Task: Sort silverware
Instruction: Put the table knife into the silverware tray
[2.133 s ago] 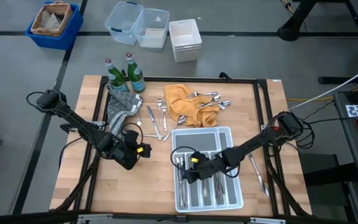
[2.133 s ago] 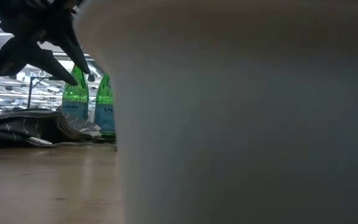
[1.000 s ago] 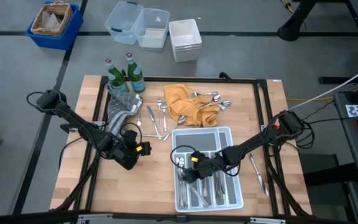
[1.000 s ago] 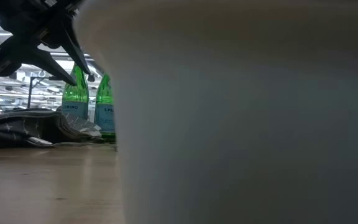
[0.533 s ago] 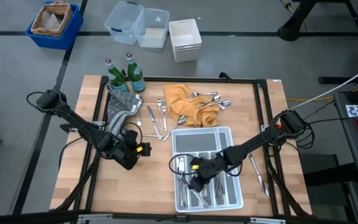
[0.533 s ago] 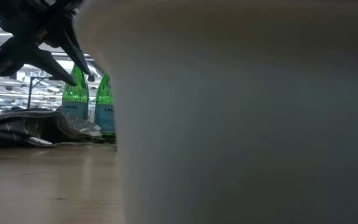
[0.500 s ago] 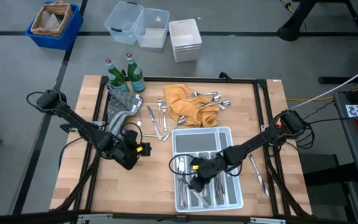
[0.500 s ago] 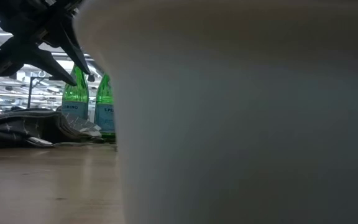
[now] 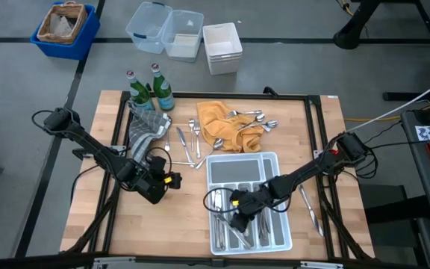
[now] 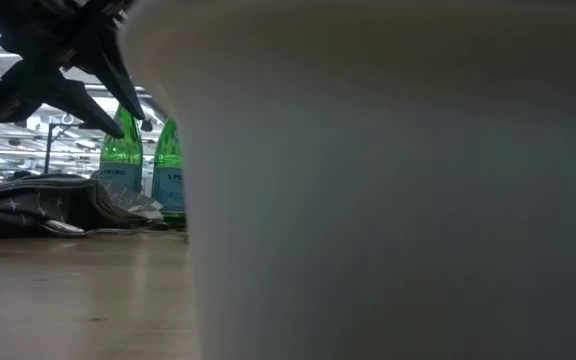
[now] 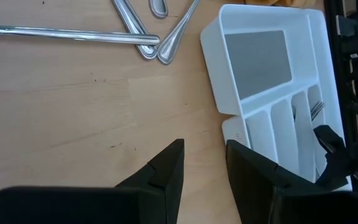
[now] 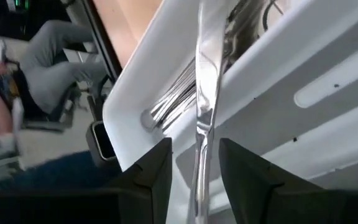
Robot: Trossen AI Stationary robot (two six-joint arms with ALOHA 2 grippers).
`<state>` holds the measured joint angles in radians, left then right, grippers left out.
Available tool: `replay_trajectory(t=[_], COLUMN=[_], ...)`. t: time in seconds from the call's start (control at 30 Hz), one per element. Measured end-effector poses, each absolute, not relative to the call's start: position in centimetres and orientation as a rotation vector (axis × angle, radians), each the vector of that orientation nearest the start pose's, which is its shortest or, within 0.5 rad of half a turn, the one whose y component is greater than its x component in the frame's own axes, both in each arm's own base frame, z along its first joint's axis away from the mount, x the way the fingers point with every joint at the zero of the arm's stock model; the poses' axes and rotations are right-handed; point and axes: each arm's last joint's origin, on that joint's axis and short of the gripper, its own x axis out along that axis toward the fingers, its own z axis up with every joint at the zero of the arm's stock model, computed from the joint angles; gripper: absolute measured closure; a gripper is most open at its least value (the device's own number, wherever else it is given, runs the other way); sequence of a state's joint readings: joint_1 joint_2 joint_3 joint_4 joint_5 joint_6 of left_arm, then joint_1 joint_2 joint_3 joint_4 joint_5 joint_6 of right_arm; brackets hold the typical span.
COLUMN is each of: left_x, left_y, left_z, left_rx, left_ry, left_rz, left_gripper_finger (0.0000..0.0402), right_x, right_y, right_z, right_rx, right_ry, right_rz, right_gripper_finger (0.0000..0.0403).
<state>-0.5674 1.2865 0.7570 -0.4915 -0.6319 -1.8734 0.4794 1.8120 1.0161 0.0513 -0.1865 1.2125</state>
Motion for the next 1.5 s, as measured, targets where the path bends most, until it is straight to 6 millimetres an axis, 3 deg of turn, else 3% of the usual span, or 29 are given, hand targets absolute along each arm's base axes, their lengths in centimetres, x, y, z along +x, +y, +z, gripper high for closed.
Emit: replay_trajectory(t=[0.3, 0.93, 1.13, 1.37, 1.5], left_x=[20.8, 20.6, 20.6, 20.6, 20.6], left_y=[-11.2, -11.1, -11.1, -11.1, -11.1], left_z=[20.7, 20.6, 20.6, 20.6, 20.6], left_rx=[-1.167, -1.154, -1.153, -1.15, -1.142], left_ry=[0.481, 0.49, 0.49, 0.491, 0.494], left_rz=[0.745, 0.761, 0.761, 0.76, 0.757], left_gripper_finger=[0.0292, 0.0292, 0.0292, 0.0292, 0.0292], right_x=[32.1, 32.4, 33.3, 33.7, 34.1], right_y=[18.1, 18.2, 18.8, 18.9, 18.9], right_z=[16.0, 15.5, 17.4, 20.0, 20.8], right_rx=[0.89, 0.853, 0.807, 0.738, 0.726], right_ry=[0.99, 0.974, 1.001, 1.104, 1.065], right_rz=[0.12, 0.114, 0.131, 0.009, -0.019], right_gripper_finger=[0.027, 0.027, 0.027, 0.027, 0.027])
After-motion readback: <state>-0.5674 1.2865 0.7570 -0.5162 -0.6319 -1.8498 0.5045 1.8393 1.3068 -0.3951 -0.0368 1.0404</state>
